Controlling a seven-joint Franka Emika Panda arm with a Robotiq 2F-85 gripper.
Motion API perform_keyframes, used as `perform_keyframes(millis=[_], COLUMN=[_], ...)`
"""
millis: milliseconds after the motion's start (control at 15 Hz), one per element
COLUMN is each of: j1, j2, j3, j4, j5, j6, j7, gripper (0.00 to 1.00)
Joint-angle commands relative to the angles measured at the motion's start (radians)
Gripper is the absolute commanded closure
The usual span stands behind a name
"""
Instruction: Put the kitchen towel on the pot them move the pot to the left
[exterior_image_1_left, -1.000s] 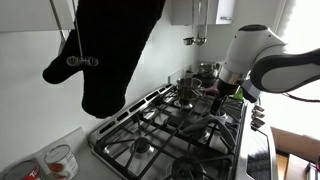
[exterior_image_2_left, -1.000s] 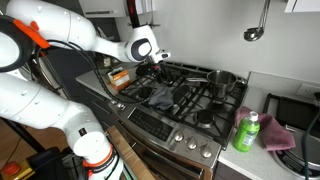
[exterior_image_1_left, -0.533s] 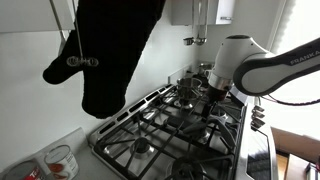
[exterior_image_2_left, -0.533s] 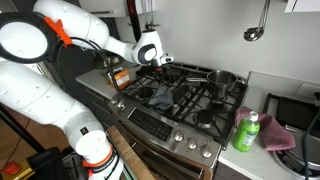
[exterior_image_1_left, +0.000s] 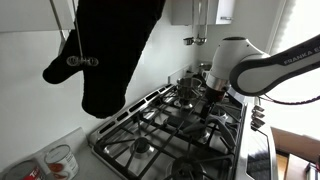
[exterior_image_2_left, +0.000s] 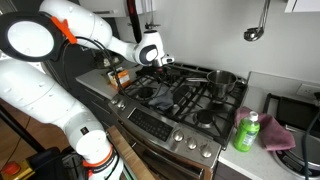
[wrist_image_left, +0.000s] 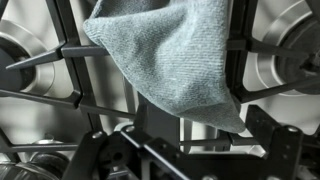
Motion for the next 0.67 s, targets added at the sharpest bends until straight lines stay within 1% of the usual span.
perform_keyframes(millis=[0, 67, 133, 267, 467, 600], j1=[0.004, 0.013, 0.006, 0.004, 0.011, 0.008], j2=[0.000, 0.003, 0.005, -0.005, -0.008, -0.005], j3=[-0.004, -0.008, -0.003, -0.006, -0.012, -0.011], j4=[0.001, 0.004, 0.005, -0.007, -0.020, -0.035], j5=[-0.001, 0.018, -0.003, -0.009, -0.009, -0.027], j6=[-0.002, -0.021, -0.050, -0.076, -0.102, -0.076], j7=[0.001, -0.021, -0.007, -0.019, -0.074, -0.100], gripper=[0.00, 0.00, 0.00, 0.00, 0.00, 0.00])
